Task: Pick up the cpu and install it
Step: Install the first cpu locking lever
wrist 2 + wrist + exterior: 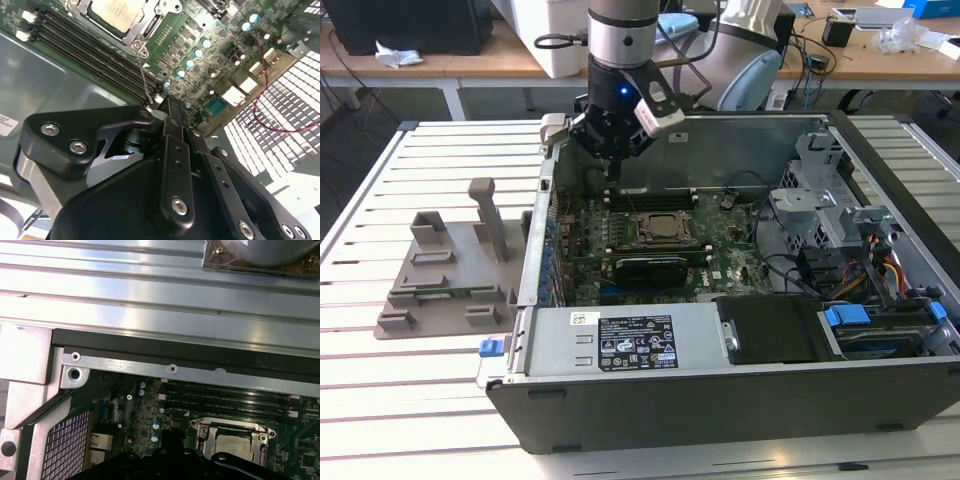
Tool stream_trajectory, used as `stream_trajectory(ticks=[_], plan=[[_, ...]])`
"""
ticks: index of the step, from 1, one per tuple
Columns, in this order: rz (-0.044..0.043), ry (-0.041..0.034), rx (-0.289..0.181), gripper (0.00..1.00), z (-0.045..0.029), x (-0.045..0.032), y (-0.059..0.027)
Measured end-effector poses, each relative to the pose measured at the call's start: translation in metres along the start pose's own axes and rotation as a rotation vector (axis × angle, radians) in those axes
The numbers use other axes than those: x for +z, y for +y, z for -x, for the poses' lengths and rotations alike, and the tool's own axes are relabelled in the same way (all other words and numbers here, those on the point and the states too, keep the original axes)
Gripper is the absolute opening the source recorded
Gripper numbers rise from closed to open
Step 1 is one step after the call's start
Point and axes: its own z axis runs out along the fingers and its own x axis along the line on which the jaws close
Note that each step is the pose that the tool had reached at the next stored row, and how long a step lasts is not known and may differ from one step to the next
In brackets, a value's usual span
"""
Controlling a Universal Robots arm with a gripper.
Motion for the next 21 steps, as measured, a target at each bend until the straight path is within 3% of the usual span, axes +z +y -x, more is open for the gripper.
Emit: stream_trajectory(ticks=[7,11,12,15,17,21], plan=[[-0.0001,0.0001,0.0,0.11,0.0014,0.0137,0.0044],[-0.0001,0.0001,0.0,0.11,0.0075,0.0155,0.0044],[0.0,0.0001,0.0,0.11,0.0116,0.0154,0.004],[0.0011,0.0082,0.0,0.11,0.0348,0.0167,0.0016],[0.0016,0.0123,0.001,0.11,0.0442,0.0187,0.0005],[0.0019,0.0163,0.001,0.11,0.0657,0.0287,-0.0015]])
